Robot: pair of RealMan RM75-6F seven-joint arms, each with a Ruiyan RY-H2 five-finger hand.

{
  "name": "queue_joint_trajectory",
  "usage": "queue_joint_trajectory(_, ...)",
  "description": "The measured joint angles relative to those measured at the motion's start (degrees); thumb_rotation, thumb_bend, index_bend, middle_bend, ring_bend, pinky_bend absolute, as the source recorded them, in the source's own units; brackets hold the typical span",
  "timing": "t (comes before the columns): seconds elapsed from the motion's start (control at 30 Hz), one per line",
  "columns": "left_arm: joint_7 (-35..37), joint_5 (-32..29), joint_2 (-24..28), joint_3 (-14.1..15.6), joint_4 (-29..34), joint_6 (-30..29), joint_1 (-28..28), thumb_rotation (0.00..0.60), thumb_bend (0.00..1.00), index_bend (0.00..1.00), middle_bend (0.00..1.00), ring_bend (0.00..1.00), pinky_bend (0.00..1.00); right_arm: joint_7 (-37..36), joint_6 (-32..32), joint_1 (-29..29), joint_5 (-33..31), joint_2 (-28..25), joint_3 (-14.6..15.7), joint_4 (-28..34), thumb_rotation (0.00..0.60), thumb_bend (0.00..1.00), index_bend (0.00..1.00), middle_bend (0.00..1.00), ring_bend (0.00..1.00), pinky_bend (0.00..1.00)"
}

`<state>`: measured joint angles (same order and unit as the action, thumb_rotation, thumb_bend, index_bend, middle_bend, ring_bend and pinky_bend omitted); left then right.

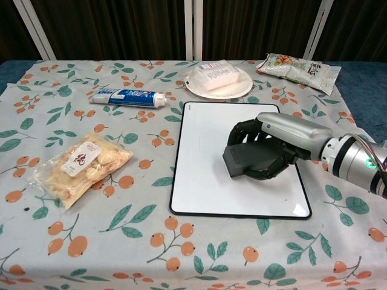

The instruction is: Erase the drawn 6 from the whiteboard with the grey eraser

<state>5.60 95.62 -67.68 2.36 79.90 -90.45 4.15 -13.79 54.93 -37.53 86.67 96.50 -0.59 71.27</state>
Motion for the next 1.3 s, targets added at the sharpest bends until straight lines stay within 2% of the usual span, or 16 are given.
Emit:
queue_joint_trajectory(0.33,-0.3,0.1,0.06,0.14,0.27,-0.11,-0.15,0.431,0.08,0.1,0.1,0.07,0.16,-1.57,4.4,2.88,4.38,-6.47,4.39,7.58,0.6,0.35,0.71,0.62,0.53,0.62)
queue_joint_trajectory(0.67,-0.81,0.57,0.24,0.06,1.03,0.04,0.23,0.432,0.08,0.1,0.1,0.07,0.16,-0.65,14.85,6.23,5.95,-14.93,2.36,8.18,0.6,0.35,0.72,0.63,0.53,0.62)
queue_joint_trajectory(0.8,-0.98,0.72,0.03,0.07,1.04,0.45,0.56,0.433,0.08,0.1,0.1,0.07,0.16,-0.86,14.43,7.35,4.09,-15.99,1.98,3.51,0.6,0.35,0.73,0.62,0.53,0.62)
queue_joint_trajectory(0.97,-1.39,0.87,-0.2,0.06,1.23,0.61,0.76,0.433,0.08,0.1,0.1,0.07,0.16,-5.75,12.27,8.09,3.05,-15.34,2.42,-5.45,0.6,0.34,0.73,0.61,0.53,0.62)
queue_joint_trajectory(1.13,-2.17,0.84,-0.16,0.01,1.76,0.83,0.9,0.435,0.08,0.1,0.1,0.07,0.16,-12.0,11.14,8.16,3.73,-12.46,3.07,-15.75,0.6,0.32,0.73,0.59,0.52,0.58)
queue_joint_trajectory(1.3,-2.48,0.8,-0.35,0.03,1.81,1.01,1.0,0.431,0.08,0.1,0.1,0.07,0.16,-17.98,10.49,7.82,5.55,-9.04,4.17,-23.18,0.6,0.3,0.7,0.53,0.48,0.55)
